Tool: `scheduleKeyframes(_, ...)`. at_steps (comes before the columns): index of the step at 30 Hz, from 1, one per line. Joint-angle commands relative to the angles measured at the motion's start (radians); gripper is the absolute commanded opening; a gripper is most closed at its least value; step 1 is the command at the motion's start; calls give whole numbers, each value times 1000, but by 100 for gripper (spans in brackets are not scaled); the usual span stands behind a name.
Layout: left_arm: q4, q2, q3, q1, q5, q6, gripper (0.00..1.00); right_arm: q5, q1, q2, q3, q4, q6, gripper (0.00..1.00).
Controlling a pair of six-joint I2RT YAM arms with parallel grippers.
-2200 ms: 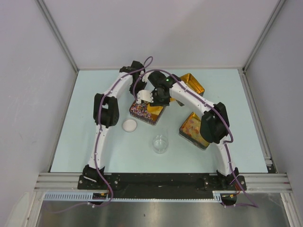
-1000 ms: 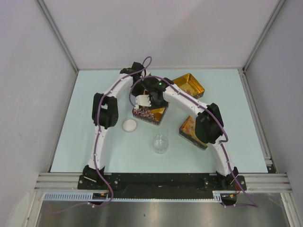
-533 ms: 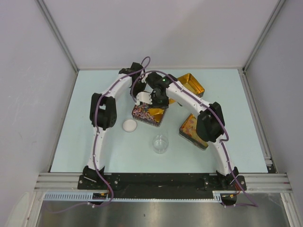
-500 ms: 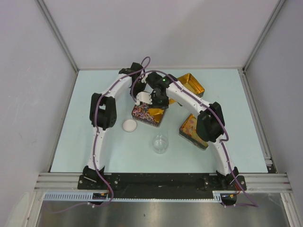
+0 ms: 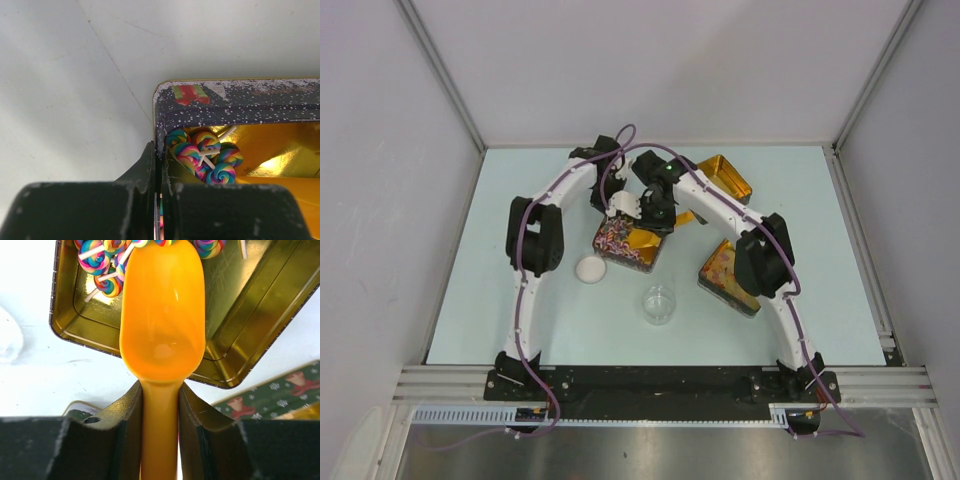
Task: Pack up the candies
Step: Scoop the fake candies from the storage box.
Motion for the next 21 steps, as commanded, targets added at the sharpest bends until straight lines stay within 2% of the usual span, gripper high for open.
scheduleKeyframes(1, 58, -137, 0, -17, 58, -80, 0, -192, 10, 58, 18, 12, 17, 0)
scheduleKeyframes(6, 61, -140, -8, -20, 57, -83, 1, -194, 14, 57, -37, 87, 37, 0)
scheduleKeyframes(10, 62, -138, -11, -21, 54, -83, 0, -101, 33, 12, -140, 230, 48, 0)
scheduleKeyframes(15, 65, -143, -20, -24, 49, -83, 0, -21, 54, -8, -175, 343, 66, 0)
scheduleKeyframes(21, 68, -150, -26, -29, 51, -83, 0, -58, 53, 3, -134, 331, 96, 0)
